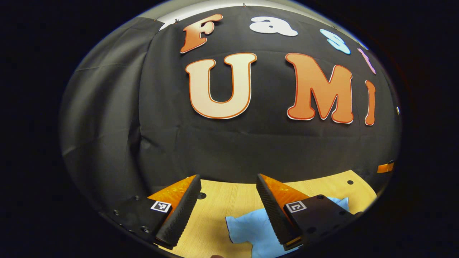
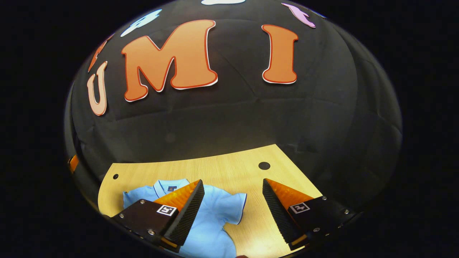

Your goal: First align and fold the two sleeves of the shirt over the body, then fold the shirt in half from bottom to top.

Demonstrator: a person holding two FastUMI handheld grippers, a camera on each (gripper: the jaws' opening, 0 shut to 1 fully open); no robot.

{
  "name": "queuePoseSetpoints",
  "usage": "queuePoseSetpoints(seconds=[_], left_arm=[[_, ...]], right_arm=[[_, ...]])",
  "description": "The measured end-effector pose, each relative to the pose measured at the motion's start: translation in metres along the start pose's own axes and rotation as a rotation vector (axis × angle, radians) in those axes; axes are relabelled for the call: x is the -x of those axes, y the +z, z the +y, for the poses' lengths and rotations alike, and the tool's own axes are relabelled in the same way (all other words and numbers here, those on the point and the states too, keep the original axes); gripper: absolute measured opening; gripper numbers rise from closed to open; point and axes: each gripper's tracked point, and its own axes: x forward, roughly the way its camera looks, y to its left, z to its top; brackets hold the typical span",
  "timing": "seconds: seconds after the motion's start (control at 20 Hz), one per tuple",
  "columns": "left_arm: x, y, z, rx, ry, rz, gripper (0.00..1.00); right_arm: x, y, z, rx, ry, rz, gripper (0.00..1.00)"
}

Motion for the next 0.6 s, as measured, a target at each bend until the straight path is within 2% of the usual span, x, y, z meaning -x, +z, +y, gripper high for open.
queuePoseSetpoints(seconds=[0.2, 0.25, 0.35, 0.55, 0.6], left_arm=[[-0.002, -0.003, 0.005, -0.003, 0.008, 0.005, 1.0], [-0.003, -0.004, 0.006, -0.007, 0.012, 0.009, 0.97], [-0.003, -0.003, 0.009, -0.013, 0.015, 0.006, 1.0], [-0.004, -0.001, 0.013, -0.029, 0.021, 0.007, 0.97], [-0.005, 0.0, 0.013, -0.032, 0.023, 0.006, 1.0]], right_arm=[[-0.023, -0.01, 0.004, -0.016, 0.005, 0.103, 0.99], [-0.03, -0.011, 0.004, -0.014, 0.006, 0.125, 0.99], [-0.047, -0.016, -0.002, 0.014, -0.005, 0.173, 0.98], [-0.074, -0.035, -0.013, 0.016, -0.024, 0.288, 0.98], [-0.083, -0.043, -0.015, 0.011, -0.024, 0.324, 0.98]])
